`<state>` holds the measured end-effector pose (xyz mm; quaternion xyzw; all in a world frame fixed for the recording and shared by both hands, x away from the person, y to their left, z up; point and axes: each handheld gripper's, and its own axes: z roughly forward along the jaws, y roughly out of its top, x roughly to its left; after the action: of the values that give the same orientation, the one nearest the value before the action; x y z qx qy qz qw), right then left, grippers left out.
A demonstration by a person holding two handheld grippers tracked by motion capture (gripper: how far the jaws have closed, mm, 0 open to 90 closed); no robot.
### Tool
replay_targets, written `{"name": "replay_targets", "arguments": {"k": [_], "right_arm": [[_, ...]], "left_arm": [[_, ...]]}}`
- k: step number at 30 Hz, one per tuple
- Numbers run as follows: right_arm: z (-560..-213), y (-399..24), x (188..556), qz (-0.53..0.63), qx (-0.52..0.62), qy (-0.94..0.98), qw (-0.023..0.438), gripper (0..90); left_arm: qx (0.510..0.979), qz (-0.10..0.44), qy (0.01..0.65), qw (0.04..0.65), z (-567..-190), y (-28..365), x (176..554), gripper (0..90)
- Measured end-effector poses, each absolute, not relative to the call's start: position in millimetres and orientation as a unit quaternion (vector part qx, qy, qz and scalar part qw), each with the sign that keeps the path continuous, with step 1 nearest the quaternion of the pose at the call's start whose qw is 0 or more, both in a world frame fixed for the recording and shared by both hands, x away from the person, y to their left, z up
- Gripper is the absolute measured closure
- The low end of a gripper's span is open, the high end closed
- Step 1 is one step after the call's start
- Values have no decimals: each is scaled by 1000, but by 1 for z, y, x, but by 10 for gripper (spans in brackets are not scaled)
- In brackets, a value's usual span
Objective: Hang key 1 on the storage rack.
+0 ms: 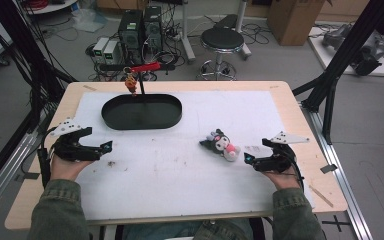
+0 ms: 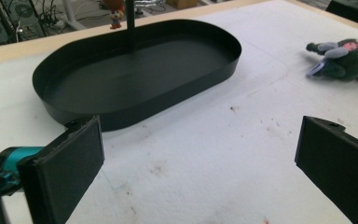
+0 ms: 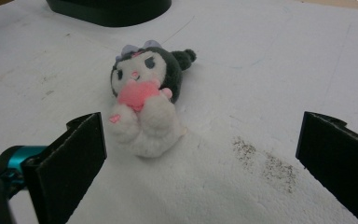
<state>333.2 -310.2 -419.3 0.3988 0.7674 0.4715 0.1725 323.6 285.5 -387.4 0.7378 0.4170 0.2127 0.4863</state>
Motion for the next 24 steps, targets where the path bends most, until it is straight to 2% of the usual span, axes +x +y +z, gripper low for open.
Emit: {"name": "replay_targets", "arguments": {"k": [14,24], "right_arm": [[-420,-310,333,467,401,769,172,5],[-418,-310,331,471,404,765,171,5]], "left_arm": [[723,208,438,493,-404,297,304,17],[730,204,433,488,-411,296,297,17]]}}
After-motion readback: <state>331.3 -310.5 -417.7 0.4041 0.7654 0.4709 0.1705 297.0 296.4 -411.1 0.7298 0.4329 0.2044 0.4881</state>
